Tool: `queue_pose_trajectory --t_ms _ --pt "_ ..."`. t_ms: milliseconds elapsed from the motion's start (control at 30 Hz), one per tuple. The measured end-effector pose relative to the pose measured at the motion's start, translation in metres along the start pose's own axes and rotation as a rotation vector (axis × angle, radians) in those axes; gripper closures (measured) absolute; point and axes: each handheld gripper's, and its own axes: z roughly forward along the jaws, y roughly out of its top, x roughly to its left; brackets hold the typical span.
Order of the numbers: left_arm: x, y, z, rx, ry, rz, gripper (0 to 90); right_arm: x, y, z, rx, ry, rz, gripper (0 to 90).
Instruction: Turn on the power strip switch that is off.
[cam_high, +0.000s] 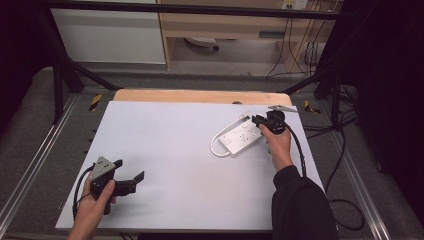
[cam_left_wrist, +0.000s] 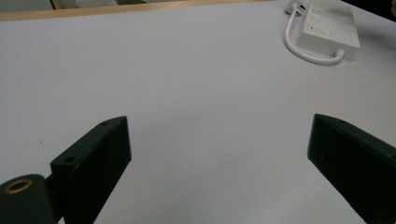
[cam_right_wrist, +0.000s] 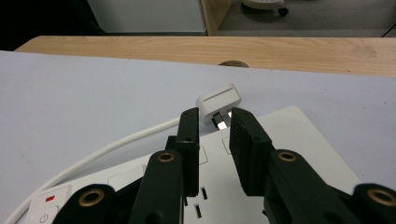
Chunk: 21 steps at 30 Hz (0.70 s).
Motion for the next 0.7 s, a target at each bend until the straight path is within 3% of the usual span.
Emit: queue_pose_trajectory --t_ms 700 --pt "-0.0001 -0.0002 0.0 0.002 0.002 0.003 6.0 0.005 -0.0095 0.0058 -0.003 0.025 -0.018 87.9"
